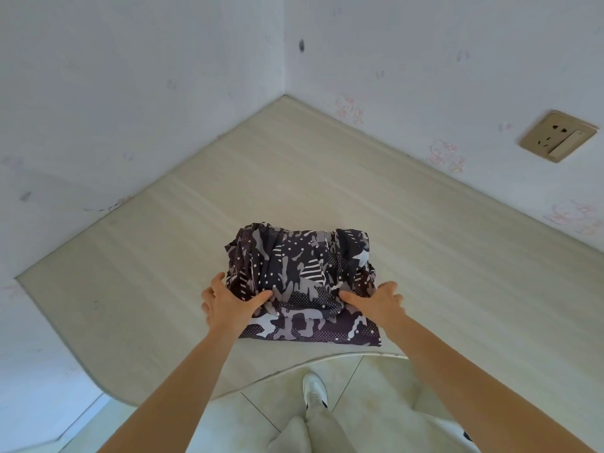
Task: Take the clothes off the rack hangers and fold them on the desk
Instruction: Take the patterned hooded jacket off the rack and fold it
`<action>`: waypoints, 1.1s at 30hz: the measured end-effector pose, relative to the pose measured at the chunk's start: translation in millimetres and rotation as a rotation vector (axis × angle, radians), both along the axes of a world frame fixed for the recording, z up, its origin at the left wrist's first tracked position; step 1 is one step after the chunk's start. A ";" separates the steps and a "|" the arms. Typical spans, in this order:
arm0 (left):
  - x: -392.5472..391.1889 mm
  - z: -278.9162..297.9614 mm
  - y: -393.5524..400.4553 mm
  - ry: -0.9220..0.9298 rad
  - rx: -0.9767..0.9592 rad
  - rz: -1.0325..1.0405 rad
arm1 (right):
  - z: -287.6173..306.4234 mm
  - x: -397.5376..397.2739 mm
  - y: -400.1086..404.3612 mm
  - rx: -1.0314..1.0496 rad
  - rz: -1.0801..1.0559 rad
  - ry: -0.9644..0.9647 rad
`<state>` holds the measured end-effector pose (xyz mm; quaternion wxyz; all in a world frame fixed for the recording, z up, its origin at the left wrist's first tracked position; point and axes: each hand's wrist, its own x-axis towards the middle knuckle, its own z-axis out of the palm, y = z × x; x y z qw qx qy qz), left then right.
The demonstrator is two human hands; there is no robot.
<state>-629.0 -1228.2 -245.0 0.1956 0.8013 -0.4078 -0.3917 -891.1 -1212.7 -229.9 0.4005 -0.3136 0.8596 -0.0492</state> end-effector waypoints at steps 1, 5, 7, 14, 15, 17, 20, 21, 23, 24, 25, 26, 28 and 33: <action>2.1 -2.4 -0.9 0.024 0.022 0.001 | -2.7 -1.9 -1.2 0.003 -0.064 -0.102; 5.7 -8.0 -5.4 0.024 0.058 -0.030 | -38.7 -15.4 -7.6 0.009 -0.182 -0.271; 5.3 -6.6 -6.0 0.019 0.064 -0.042 | -77.9 -27.1 -9.9 -0.025 -0.225 -0.313; 10.1 -5.8 -2.9 0.128 0.158 -0.043 | -9.7 1.0 14.3 -0.132 -0.377 -0.564; 14.5 -8.3 -1.6 0.142 0.172 -0.052 | -8.1 3.0 19.5 -0.138 -0.392 -0.591; 21.1 -8.1 1.5 0.187 0.175 -0.075 | -6.8 6.4 28.9 -0.147 -0.414 -0.629; 26.7 2.1 17.2 0.349 0.221 -0.062 | -4.4 15.0 57.0 -0.182 -0.477 -0.645; 28.4 4.3 21.1 0.411 0.233 -0.054 | -3.7 17.3 64.5 -0.206 -0.498 -0.656; 29.8 9.7 30.3 0.471 0.223 -0.080 | 0.6 20.5 81.9 -0.261 -0.529 -0.674; 29.1 12.9 34.4 0.488 0.209 -0.095 | 2.9 20.7 90.8 -0.287 -0.545 -0.676; 27.3 16.8 39.0 0.495 0.200 -0.100 | 5.0 20.5 98.1 -0.312 -0.558 -0.668; 25.0 18.8 43.5 0.512 0.185 -0.103 | 7.2 19.2 105.4 -0.330 -0.567 -0.664; 17.4 21.8 54.7 0.516 0.173 -0.112 | 14.1 15.5 120.8 -0.379 -0.587 -0.667; -23.8 30.3 88.7 0.515 0.095 -0.240 | 23.1 -14.8 176.6 -0.493 -0.678 -0.657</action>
